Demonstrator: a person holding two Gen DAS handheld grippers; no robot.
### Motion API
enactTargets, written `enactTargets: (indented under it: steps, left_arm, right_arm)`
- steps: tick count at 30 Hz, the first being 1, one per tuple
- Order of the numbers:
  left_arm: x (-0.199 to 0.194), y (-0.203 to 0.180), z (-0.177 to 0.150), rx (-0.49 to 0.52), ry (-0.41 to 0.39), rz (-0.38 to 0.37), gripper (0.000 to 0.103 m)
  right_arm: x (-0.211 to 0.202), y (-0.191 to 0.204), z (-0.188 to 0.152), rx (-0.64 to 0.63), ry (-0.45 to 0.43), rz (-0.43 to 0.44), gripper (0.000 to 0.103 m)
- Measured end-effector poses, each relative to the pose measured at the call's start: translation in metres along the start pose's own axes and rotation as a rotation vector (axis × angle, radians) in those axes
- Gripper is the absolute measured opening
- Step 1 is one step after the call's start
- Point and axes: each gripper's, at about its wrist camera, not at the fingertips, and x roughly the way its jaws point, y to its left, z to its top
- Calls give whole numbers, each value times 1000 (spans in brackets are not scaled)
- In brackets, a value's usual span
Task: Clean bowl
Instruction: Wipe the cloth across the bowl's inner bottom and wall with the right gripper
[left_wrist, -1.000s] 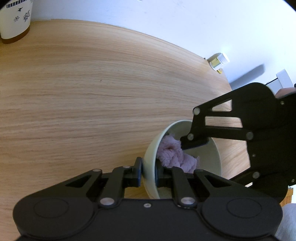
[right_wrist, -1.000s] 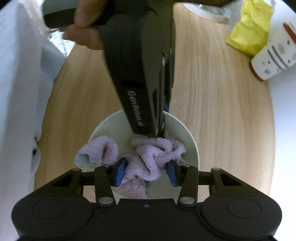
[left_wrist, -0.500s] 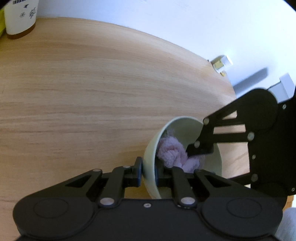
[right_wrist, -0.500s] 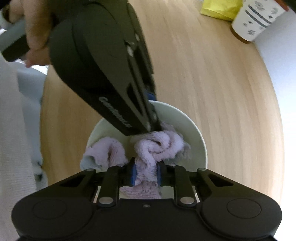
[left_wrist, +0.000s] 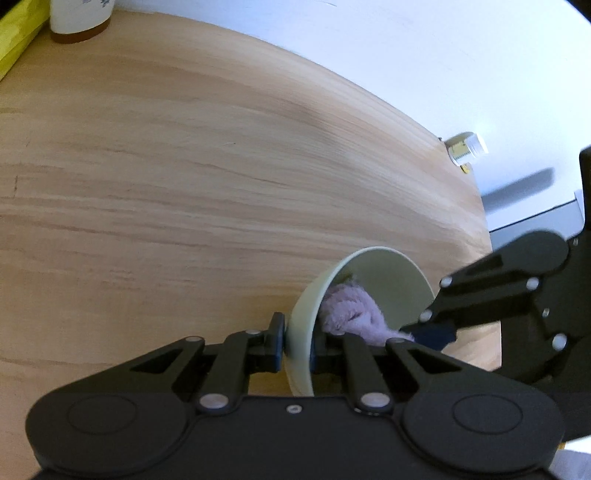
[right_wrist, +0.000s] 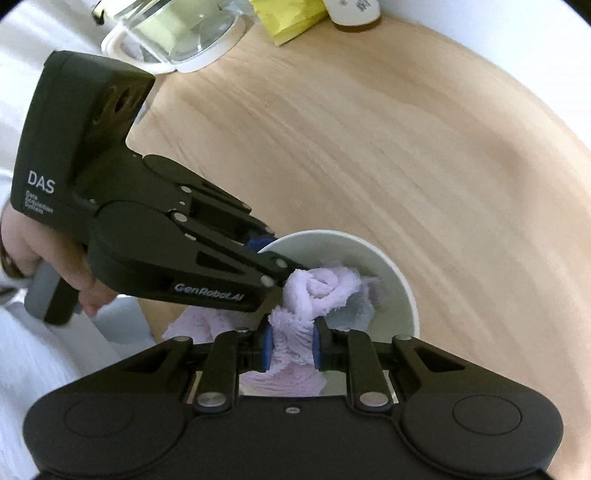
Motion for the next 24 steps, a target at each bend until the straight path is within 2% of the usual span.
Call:
enactTargets:
  steps: [7, 13, 19, 24]
  left_arm:
    - [-4, -6, -3, -20, -4, 5, 11]
    - [-9, -5, -5, -14, -5, 8, 12]
    - [-10, -14, -4, 78, 10, 26, 12]
    - [-11, -12, -5, 95, 13, 22, 13]
  right_arm:
    - [19, 1, 12, 17, -2, 21, 22]
    - [30, 7, 8, -9, 7, -23, 22]
    - [37, 32, 3, -157, 50, -160, 22]
    - [39, 47, 1, -279, 97, -310, 22]
